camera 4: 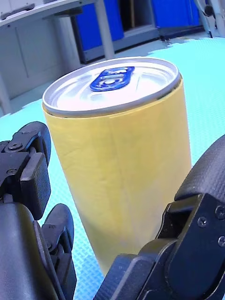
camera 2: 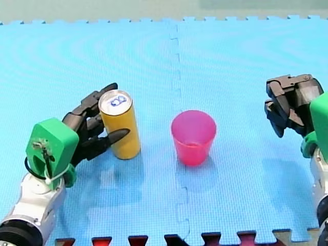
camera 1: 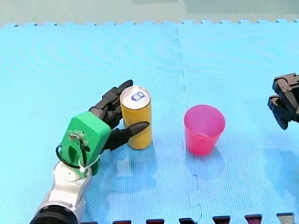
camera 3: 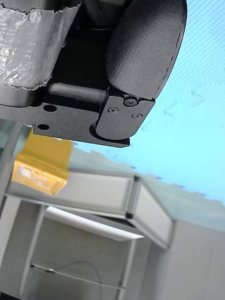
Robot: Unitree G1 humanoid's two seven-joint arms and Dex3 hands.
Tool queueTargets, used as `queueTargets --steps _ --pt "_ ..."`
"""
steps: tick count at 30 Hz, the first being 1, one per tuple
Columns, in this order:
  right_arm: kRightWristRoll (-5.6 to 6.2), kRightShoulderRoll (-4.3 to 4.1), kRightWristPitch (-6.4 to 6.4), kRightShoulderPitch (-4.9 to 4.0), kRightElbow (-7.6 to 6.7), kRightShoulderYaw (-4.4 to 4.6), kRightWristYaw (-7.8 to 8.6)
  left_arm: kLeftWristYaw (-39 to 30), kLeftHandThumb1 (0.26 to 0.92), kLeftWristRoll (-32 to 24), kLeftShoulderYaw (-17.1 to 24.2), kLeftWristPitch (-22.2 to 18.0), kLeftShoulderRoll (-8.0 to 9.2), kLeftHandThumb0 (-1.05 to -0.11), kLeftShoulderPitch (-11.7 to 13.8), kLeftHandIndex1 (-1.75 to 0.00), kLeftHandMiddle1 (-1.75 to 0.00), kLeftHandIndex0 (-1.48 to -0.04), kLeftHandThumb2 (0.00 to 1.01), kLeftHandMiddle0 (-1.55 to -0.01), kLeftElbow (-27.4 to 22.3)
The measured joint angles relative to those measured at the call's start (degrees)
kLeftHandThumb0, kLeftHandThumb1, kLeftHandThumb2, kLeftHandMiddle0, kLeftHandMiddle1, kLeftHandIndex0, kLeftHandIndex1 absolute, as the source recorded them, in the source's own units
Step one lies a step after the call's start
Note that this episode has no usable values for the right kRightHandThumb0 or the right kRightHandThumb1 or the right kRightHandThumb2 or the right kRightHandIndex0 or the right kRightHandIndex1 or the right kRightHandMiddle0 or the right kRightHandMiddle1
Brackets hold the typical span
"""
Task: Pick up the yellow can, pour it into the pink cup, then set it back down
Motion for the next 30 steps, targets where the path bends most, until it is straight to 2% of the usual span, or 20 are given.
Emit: queueTargets --steps 18,30 --pt "-0.07 0.26 0.07 -0.09 -0.02 0.35 0.04 3.5 0.728 2.5 -1.2 1.3 -0.16 -0.983 -0.2 0.0 -0.01 -0.37 0.0 -0.37 0.0" --pt "0.57 0.51 -0.11 -0.04 -0.12 0.0 1.28 4.6 0.701 3.8 -2.1 1.3 -0.04 -0.936 0.0 0.0 0.0 -0.37 0.0 -0.38 0.0"
